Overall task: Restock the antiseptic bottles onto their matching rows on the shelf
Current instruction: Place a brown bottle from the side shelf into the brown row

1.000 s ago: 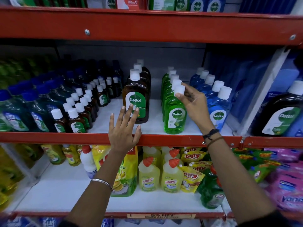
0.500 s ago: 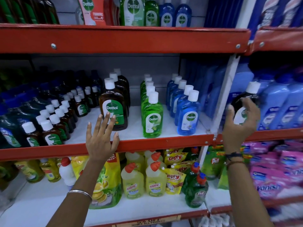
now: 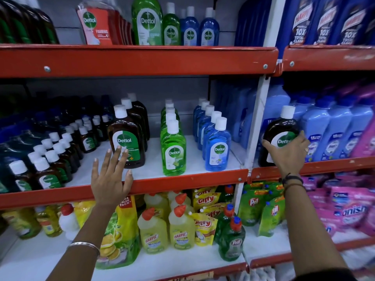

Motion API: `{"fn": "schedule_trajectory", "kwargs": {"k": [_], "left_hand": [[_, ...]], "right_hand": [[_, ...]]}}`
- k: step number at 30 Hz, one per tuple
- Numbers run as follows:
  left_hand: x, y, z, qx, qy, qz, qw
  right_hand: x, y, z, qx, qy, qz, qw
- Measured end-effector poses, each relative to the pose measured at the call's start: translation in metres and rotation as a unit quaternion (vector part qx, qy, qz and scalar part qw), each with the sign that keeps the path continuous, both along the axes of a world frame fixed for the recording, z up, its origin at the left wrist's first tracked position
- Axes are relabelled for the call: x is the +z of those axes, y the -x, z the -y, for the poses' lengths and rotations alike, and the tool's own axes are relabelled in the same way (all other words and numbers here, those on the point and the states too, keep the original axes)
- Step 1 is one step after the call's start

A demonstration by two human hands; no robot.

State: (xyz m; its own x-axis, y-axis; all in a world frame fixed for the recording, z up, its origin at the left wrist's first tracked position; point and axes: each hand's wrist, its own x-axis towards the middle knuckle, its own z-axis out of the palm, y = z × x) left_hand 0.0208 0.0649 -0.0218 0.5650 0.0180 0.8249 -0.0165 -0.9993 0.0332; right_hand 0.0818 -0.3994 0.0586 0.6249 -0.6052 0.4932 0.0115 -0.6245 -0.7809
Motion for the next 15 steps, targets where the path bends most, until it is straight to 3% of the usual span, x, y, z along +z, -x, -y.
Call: {"fn": "schedule_trajectory", "kwargs": {"k": [3, 8, 15], "left_hand": [[0.0, 0.0, 0.0, -0.002, 0.002, -0.003, 1.0], [0.001, 0.001, 0.0, -0.006, 0.004, -0.009, 1.0], [0.002, 0.001, -0.003, -0.013, 0.005, -0.027, 1.0]], "right_hand": [[0.005, 0.005, -0.001, -0.022, 0.01, -0.001, 1.0], [0.004, 0.025, -0.021, -0.061, -0.007, 0.071, 0.996], [0.032, 0.062, -0.053, -0.098, 0.045, 0.133, 0.985]]}}
